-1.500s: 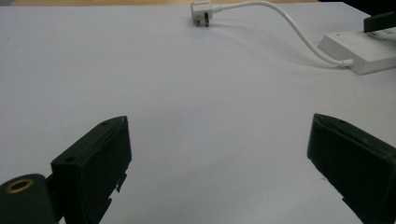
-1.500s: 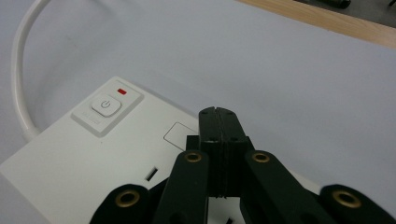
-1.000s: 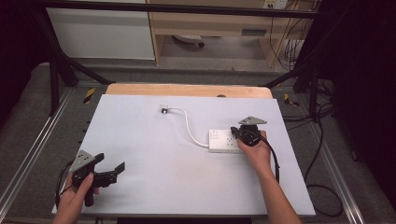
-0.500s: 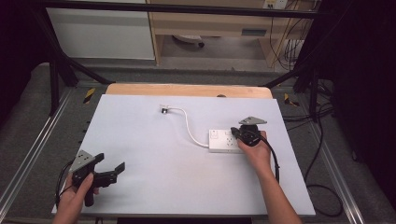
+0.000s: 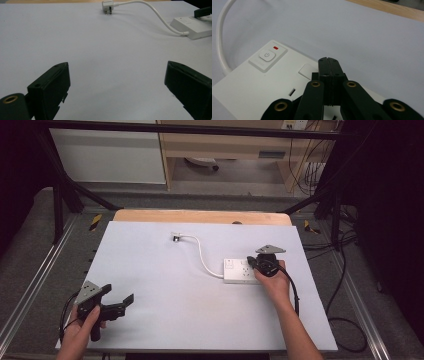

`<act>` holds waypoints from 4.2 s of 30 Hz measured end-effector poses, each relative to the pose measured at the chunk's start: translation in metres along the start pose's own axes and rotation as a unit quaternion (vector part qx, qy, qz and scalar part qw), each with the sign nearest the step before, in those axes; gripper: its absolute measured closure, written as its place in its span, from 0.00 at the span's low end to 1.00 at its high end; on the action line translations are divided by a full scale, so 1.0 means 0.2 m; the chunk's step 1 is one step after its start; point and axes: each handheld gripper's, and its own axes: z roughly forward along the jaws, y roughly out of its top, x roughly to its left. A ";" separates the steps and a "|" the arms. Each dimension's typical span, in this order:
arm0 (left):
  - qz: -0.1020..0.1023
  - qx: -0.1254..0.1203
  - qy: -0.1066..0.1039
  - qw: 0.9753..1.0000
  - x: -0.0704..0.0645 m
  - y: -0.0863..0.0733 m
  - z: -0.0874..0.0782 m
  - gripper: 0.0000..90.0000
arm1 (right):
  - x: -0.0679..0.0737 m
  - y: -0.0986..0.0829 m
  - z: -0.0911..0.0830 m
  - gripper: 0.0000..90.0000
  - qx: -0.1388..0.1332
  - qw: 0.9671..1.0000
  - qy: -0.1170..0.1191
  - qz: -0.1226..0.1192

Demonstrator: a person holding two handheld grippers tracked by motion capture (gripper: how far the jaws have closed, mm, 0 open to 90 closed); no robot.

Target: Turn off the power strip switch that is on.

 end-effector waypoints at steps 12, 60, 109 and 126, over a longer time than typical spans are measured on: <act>0.000 0.000 0.000 1.000 0.00 0.00 0.00 0.07 | 0.01 0.00 0.01 1.00 -0.005 1.000 0.001 -0.003; -0.003 -0.004 0.002 1.000 0.00 0.00 0.00 0.07 | 0.08 0.11 -0.11 0.56 -0.087 0.995 0.035 0.025; -0.001 -0.007 -0.002 1.000 0.00 0.00 -0.01 0.06 | 0.16 0.24 -0.29 0.02 -0.130 0.991 0.028 0.025; 0.000 -0.008 -0.003 1.000 0.00 0.01 -0.01 0.06 | 0.13 0.25 -0.39 0.04 -0.156 0.987 0.028 0.029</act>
